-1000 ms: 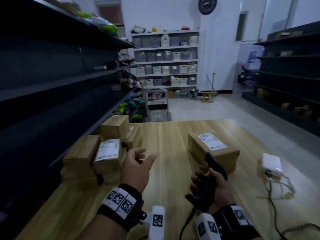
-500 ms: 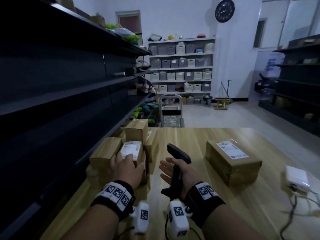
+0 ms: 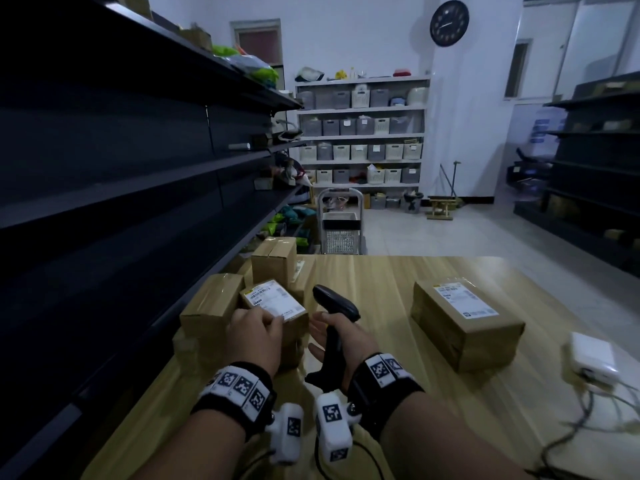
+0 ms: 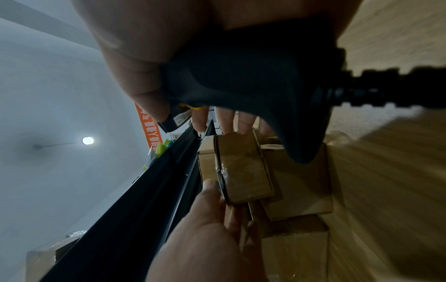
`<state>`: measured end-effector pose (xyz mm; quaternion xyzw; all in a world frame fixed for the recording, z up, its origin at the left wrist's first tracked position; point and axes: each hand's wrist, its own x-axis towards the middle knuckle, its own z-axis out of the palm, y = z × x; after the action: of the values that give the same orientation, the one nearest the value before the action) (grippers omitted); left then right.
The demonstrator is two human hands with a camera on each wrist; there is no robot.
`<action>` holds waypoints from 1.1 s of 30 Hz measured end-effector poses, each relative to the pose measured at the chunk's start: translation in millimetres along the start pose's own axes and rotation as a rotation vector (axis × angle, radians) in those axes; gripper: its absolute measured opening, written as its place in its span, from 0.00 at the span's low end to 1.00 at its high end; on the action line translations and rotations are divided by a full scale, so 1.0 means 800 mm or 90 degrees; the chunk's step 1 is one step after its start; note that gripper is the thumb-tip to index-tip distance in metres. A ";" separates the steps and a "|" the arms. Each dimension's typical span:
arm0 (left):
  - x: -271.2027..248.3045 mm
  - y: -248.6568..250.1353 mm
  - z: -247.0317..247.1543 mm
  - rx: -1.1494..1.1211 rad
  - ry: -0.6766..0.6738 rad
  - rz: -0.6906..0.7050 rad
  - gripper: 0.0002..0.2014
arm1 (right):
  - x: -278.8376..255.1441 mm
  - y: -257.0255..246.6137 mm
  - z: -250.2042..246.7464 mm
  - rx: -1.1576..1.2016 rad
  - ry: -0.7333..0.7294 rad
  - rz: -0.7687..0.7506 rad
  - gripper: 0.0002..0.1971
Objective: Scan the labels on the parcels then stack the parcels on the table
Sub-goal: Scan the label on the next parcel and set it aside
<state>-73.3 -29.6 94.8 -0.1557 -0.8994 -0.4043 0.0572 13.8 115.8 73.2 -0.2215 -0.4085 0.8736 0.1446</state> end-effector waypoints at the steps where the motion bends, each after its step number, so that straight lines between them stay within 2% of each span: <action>1: 0.001 0.000 0.000 -0.057 0.008 -0.034 0.08 | 0.001 0.001 -0.001 -0.005 -0.001 0.000 0.18; 5: -0.001 -0.001 0.002 -0.289 0.031 -0.170 0.14 | 0.004 0.004 -0.013 -0.021 0.008 0.000 0.21; 9: -0.004 -0.004 0.002 -0.365 -0.034 -0.225 0.31 | 0.005 0.002 -0.023 -0.001 0.022 -0.026 0.22; 11: -0.008 -0.003 0.003 -0.352 -0.056 -0.206 0.34 | 0.005 0.001 -0.021 0.002 0.012 -0.028 0.23; 16: -0.027 0.000 0.016 -0.335 -0.065 -0.138 0.34 | -0.001 0.004 -0.028 -0.013 0.019 -0.048 0.22; 22: -0.035 0.008 0.060 -0.350 -0.099 -0.081 0.34 | -0.020 -0.018 -0.076 0.012 0.035 -0.022 0.14; 28: -0.035 0.031 0.128 -0.396 -0.187 -0.093 0.32 | -0.010 -0.042 -0.147 0.018 0.033 -0.029 0.31; 33: -0.018 0.025 0.174 -0.469 -0.269 -0.171 0.43 | 0.010 -0.040 -0.197 0.152 0.085 -0.002 0.25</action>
<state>-49.7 83.2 12.4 -0.1267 -0.6993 -0.6612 -0.2402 88.8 242.2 6.4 -0.2599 -0.2916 0.8990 0.1980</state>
